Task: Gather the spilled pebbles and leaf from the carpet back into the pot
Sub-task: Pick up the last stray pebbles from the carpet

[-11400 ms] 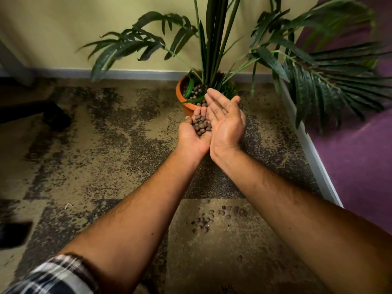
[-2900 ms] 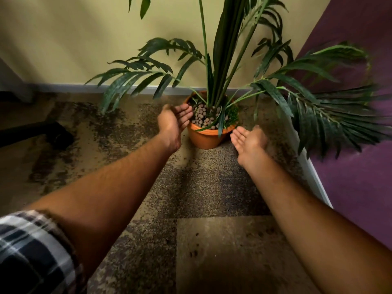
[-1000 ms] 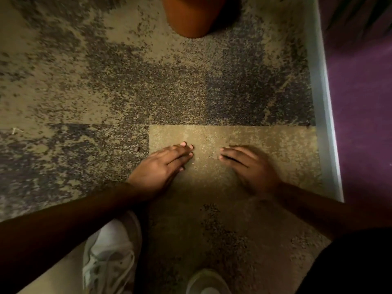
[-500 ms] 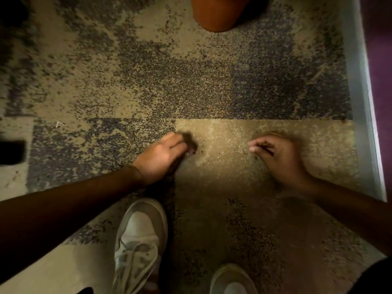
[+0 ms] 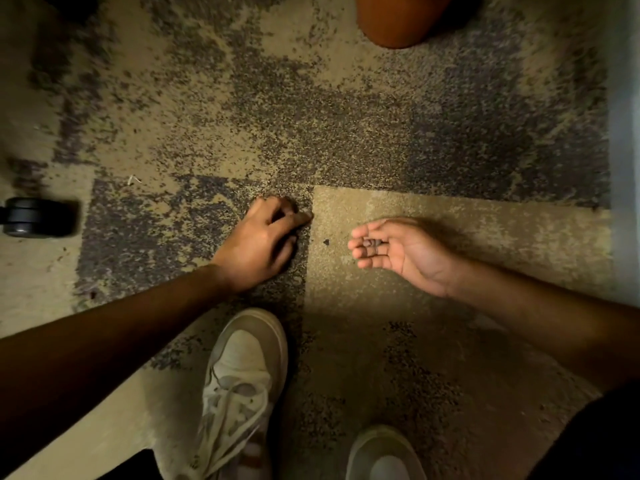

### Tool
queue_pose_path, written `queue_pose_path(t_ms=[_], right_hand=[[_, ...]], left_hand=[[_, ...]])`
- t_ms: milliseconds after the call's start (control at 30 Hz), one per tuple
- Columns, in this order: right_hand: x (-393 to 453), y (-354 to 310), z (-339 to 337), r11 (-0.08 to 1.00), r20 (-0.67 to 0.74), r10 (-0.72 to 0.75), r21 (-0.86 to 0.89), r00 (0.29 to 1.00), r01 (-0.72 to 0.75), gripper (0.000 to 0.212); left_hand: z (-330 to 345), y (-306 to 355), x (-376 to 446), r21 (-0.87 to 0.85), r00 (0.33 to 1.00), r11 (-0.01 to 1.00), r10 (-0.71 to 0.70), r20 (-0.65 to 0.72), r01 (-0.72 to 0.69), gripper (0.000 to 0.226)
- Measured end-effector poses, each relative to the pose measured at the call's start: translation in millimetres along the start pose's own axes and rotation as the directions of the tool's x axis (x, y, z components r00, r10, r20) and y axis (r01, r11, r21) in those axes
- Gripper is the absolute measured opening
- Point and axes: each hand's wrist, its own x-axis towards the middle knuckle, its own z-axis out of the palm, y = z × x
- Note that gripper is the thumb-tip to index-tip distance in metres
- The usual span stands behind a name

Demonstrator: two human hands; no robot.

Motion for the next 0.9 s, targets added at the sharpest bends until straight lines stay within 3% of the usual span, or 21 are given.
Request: queue_pose_path(t_ms=[100, 267, 400, 667, 800, 900], right_hand=[[13, 1, 20, 0.920, -0.075, -0.086, -0.387, 0.994, 0.050, 0.018], [28, 11, 33, 0.830, -0.062, -0.157, -0.549, 0.986, 0.098, 0.013], [29, 12, 34, 0.863, -0.125, -0.188, -0.495, 0.974, 0.103, 0.017], [23, 7, 33, 0.928, -0.153, -0.148, -0.363, 0.977, 0.084, 0.014], [21, -3, 25, 0.999, -0.130, -0.031, -0.029, 0.991, 0.028, 0.024], [21, -9, 21, 0.970, -0.073, 0.073, 0.236, 0.995, -0.054, 0.041]], left_hand=[[-3, -6, -1, -0.059, 0.999, 0.998, 0.024, -0.022, -0.025, 0.025], [-2, -9, -1, -0.030, 0.999, 0.999, 0.043, -0.007, -0.043, 0.028], [3, 0, -2, -0.058, 0.998, 0.996, 0.064, 0.000, -0.064, 0.038], [4, 11, 8, 0.022, 0.997, 0.998, 0.059, 0.059, -0.060, 0.025], [4, 25, 11, 0.113, 0.994, 0.993, -0.044, 0.096, 0.033, 0.036], [9, 31, 14, 0.222, 0.980, 0.970, -0.130, 0.149, 0.095, 0.042]])
